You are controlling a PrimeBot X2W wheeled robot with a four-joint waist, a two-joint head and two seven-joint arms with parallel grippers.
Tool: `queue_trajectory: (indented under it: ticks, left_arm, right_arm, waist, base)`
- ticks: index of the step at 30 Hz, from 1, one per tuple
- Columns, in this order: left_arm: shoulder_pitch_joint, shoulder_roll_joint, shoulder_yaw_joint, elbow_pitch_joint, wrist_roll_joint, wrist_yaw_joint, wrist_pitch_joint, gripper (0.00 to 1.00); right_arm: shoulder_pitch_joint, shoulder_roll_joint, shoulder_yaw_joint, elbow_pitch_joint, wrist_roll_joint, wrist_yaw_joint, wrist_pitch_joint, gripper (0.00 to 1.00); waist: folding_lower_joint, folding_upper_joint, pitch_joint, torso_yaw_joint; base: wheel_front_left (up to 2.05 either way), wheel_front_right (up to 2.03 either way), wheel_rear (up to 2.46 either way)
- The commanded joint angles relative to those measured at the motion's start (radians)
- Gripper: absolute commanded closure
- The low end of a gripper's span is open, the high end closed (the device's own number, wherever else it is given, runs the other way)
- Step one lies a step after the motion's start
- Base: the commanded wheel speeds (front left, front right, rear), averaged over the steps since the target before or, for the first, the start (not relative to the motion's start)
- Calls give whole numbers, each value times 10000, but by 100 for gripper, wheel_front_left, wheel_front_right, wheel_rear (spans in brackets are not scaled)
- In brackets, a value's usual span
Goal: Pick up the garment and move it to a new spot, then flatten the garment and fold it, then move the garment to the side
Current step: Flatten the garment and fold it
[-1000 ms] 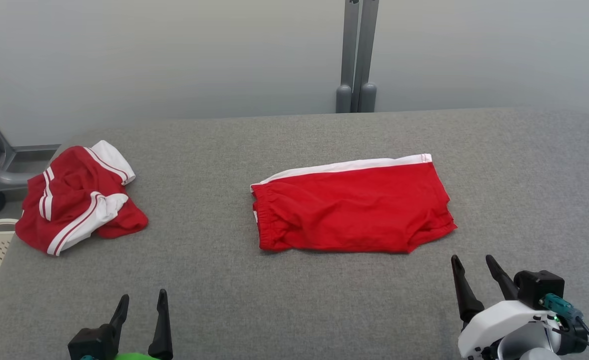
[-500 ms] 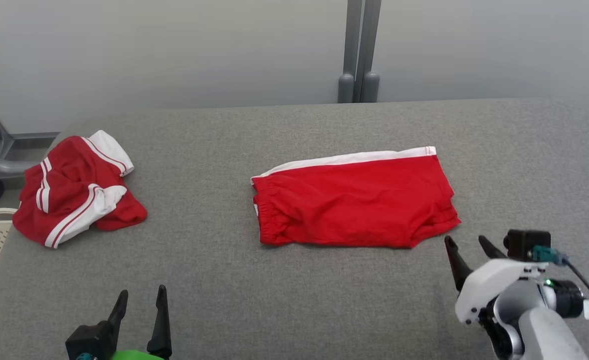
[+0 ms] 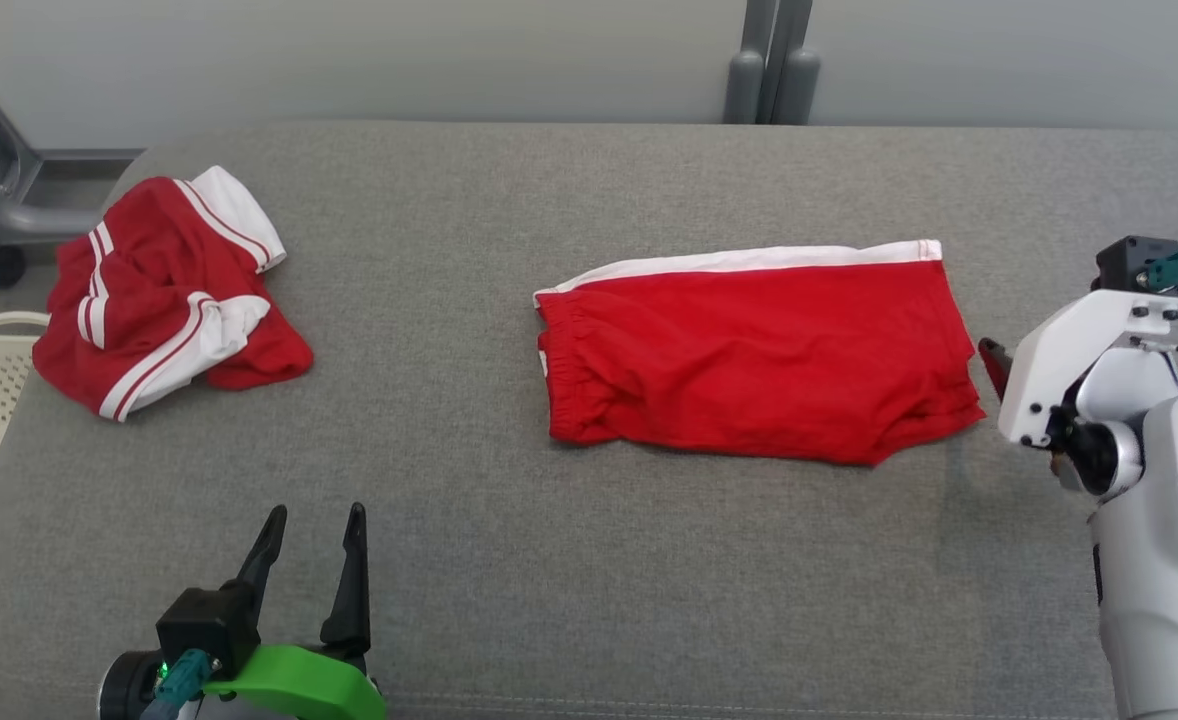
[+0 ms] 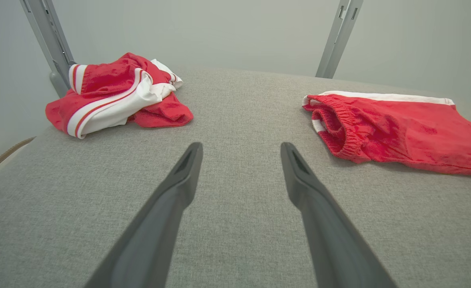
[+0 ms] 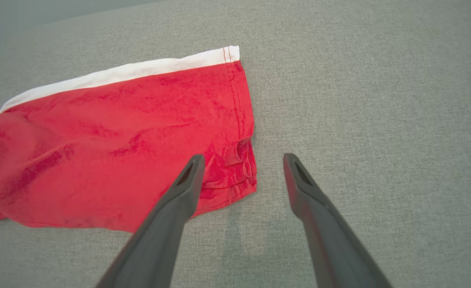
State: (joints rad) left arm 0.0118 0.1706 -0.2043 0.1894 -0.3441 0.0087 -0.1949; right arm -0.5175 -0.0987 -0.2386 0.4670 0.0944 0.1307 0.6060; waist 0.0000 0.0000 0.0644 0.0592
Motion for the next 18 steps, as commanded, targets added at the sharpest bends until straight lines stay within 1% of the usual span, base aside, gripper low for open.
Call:
queue_trajectory:
  ticks: [1, 4, 9, 13, 17, 18]
  left_arm:
    - [-317, -13, -82, -48, 125, -47, -58, 0]
    - [-562, -38, -209, -33, 162, -128, -80, 0]
    - [-1016, -89, -435, -27, 242, -258, -131, 0]
    - [-1243, -72, -527, -16, 290, -331, -169, 0]
    - [-1325, -87, -589, 16, 276, -336, -141, 0]
    - [-1343, -93, -607, 27, 264, -342, -135, 0]
  right_arm:
    - [-453, -177, -189, 205, -235, 0, 230, 0]
    - [-942, -327, -490, 546, -519, 0, 517, 0]
    - [-1508, -633, -845, 1067, -1107, 0, 571, 0]
    - [-1805, -717, -1074, 1469, -1325, 0, 505, 0]
    - [-1962, -665, -1331, 1765, -1359, -2, 410, 0]
    - [-1992, -640, -1416, 1871, -1395, -2, 408, 4]
  waist:
    - [0, 0, 700, 559]
    - [0, 0, 1088, 790]
    - [0, 0, 1616, 1146]
    - [0, 0, 1940, 1330]
    - [0, 0, 2117, 1432]
    - [0, 0, 2164, 1462]
  base:
    - [0, 0, 0]
    - [0, 0, 0]
    - [0, 0, 0]
    - [0, 0, 0]
    - [0, 0, 0]
    - [0, 0, 0]
